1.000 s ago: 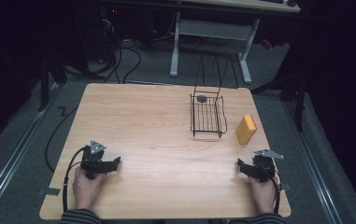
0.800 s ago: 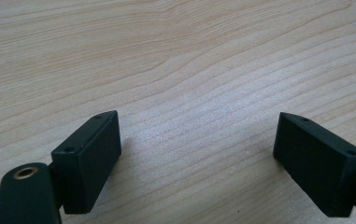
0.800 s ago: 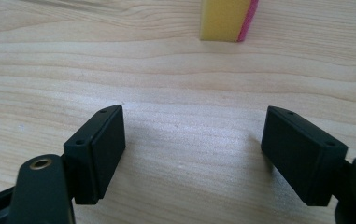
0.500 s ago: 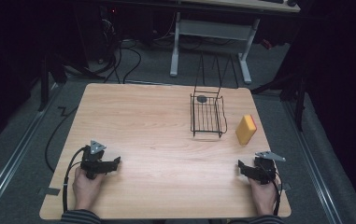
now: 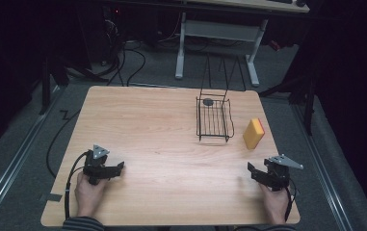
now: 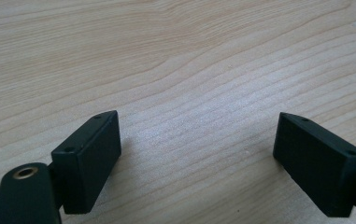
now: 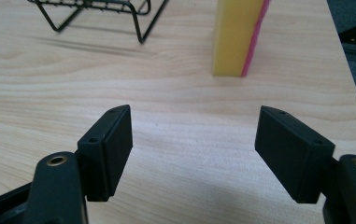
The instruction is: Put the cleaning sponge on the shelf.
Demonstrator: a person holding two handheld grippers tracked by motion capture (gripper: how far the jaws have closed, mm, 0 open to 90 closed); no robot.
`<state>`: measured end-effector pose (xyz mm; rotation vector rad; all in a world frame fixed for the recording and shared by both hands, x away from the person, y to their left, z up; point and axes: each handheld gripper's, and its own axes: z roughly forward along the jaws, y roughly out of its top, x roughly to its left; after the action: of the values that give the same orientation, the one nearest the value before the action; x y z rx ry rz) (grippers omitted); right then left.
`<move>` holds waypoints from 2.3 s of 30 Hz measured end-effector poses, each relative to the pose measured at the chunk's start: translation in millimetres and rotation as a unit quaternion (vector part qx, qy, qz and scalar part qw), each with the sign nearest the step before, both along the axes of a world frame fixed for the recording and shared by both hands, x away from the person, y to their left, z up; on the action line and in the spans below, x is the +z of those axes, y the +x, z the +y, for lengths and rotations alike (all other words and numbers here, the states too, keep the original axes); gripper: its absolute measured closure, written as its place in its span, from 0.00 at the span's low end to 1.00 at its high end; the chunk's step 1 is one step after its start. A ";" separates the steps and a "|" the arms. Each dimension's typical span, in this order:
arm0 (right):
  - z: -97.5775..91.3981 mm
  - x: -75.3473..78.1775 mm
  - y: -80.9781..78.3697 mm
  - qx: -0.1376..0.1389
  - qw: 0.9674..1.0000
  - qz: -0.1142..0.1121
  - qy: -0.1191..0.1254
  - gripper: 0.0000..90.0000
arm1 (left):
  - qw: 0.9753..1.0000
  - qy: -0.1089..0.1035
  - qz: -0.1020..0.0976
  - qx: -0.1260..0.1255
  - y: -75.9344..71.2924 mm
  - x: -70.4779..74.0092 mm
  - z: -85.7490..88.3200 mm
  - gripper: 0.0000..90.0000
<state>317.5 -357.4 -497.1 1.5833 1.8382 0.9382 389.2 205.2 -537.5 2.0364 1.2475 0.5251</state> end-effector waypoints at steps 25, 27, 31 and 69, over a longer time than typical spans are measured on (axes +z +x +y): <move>2.8 52.8 24.1 -0.005 0.998 -0.058 -0.012 0.33 | 1.000 -0.001 0.000 -0.001 0.0 0.1 0.2 0.17; 0.6 56.8 29.3 -0.010 0.998 -0.063 -0.009 0.33 | 1.000 -0.001 0.001 -0.001 -0.1 0.1 0.2 0.17; -0.9 59.1 36.9 -0.014 0.998 -0.064 -0.009 0.33 | 1.000 -0.001 0.000 0.000 0.0 0.0 0.2 0.17; -10.7 33.4 100.2 -0.048 0.998 -0.025 -0.009 0.38 | 1.000 -0.002 0.000 0.000 0.1 -0.1 0.3 0.18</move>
<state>417.6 -368.1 -463.7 1.6081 1.7156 0.9067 389.3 205.5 -537.6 2.0340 1.2466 0.5229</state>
